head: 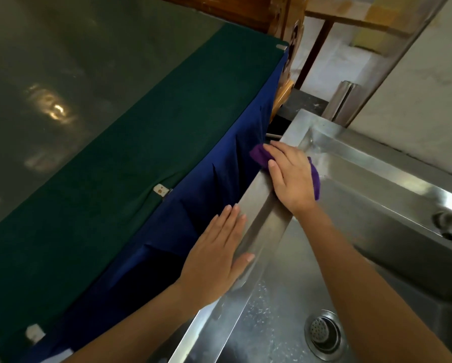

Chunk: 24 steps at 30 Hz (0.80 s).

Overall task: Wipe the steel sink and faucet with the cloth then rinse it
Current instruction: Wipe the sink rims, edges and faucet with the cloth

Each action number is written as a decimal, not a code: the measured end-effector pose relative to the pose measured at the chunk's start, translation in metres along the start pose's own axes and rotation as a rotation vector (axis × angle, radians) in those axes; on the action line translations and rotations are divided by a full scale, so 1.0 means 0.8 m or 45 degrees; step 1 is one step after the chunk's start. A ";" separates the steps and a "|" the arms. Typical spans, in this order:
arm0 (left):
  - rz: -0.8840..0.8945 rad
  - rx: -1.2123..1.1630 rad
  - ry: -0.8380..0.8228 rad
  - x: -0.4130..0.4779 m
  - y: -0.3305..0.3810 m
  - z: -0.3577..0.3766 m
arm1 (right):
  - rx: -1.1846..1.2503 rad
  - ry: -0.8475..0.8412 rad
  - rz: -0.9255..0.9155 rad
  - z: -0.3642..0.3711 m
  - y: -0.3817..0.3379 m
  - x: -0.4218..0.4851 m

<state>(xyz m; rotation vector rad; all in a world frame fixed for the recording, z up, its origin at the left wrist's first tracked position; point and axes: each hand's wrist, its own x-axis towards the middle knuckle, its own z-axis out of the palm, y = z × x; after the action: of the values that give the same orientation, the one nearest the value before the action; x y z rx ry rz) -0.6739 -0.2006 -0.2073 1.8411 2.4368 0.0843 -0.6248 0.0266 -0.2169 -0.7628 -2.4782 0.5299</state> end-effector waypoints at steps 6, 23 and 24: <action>-0.008 0.022 -0.034 -0.014 0.004 -0.004 | 0.170 -0.095 0.161 0.002 -0.058 -0.052; 0.057 0.044 -0.071 -0.044 -0.002 -0.003 | 0.132 -0.295 -0.669 -0.001 -0.041 -0.036; 0.059 0.056 -0.082 -0.051 -0.003 -0.003 | 0.153 -0.248 -0.628 0.001 -0.043 -0.038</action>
<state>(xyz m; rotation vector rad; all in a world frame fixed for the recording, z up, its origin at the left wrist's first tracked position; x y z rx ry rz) -0.6652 -0.2403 -0.2036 1.8872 2.3725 -0.0261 -0.6174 -0.0183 -0.2108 -0.0410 -2.6505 0.5777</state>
